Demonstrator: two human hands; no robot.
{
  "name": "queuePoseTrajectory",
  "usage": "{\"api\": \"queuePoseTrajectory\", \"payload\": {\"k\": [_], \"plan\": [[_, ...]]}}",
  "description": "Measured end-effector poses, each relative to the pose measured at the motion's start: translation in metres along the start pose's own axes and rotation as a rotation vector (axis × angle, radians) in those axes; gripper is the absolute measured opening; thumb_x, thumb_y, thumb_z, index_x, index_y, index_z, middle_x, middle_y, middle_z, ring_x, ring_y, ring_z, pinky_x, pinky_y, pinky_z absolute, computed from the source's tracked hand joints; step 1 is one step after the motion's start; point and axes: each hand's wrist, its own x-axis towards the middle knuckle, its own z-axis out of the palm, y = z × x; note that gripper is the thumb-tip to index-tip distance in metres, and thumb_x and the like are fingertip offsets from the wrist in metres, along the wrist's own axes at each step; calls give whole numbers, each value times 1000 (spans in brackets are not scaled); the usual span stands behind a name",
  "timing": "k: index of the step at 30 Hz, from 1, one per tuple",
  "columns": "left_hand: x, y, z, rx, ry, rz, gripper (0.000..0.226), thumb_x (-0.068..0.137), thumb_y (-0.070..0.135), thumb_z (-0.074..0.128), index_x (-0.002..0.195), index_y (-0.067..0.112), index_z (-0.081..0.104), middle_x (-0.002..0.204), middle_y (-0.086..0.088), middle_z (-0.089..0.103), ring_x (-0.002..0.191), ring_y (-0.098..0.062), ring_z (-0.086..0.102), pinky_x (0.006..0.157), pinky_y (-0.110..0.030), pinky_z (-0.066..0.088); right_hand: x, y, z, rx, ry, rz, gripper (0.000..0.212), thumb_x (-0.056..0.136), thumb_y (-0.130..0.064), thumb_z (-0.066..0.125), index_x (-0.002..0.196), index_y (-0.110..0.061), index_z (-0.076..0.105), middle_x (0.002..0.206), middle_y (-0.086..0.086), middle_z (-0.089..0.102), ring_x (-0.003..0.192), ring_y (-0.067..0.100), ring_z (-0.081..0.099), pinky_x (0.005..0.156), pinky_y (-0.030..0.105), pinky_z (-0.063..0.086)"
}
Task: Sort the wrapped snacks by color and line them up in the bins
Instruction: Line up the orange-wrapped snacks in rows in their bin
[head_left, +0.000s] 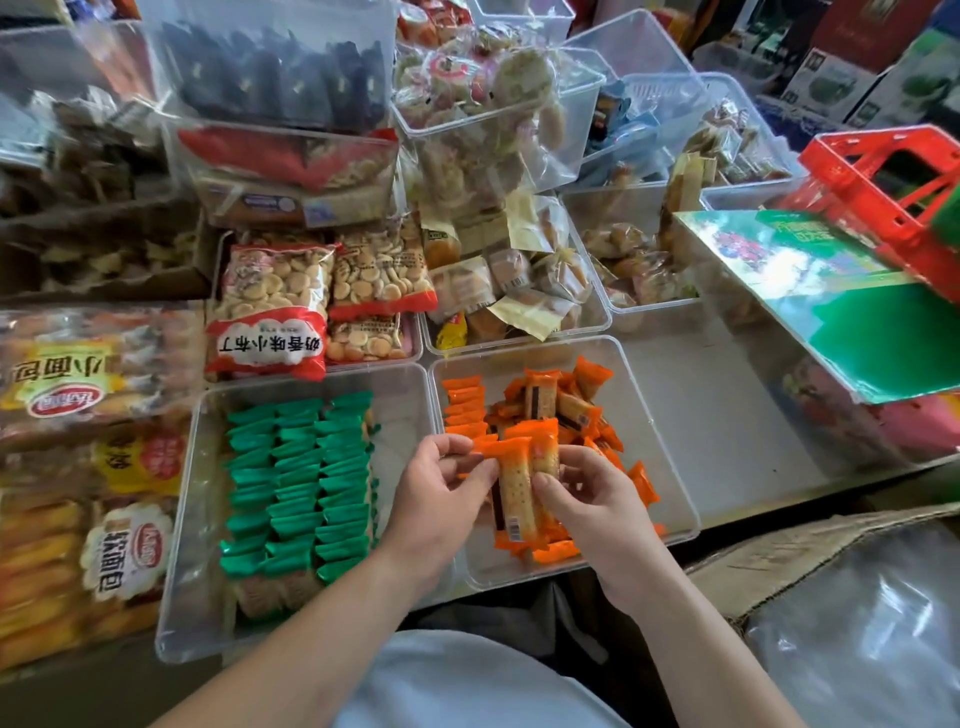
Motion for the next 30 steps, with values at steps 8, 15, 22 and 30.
{"api": "queuePoseTrajectory", "payload": {"k": [8,15,22,30], "plan": [[-11,-6,6,68,-156,3,35,79,35,90,104,22,70,97,3,79,94,-15,75,82,-33,63,-8,4,1,-1,18,-2,28,84,-19,86,106,-21,69,101,-3,79,95,13,76,78,31,62],[-10,-13,-1,-123,-138,-154,21,93,11,78,112,19,72,107,-7,79,107,-29,75,87,-44,63,-3,6,-9,49,63,39,20,89,-19,82,107,-24,75,100,2,79,96,22,77,83,43,64],[-7,-2,-10,-346,-178,-227,22,102,8,63,122,7,69,118,-15,76,104,-27,74,89,-46,62,3,0,-14,121,135,76,19,90,-16,80,108,-20,74,98,1,80,94,22,78,84,46,64],[-7,-1,-2,-279,-255,-161,24,100,0,63,122,5,71,115,-15,77,108,-30,74,88,-42,62,0,-3,-15,76,-6,134,19,95,-14,74,113,-18,72,104,5,80,99,26,77,91,55,61]]}}
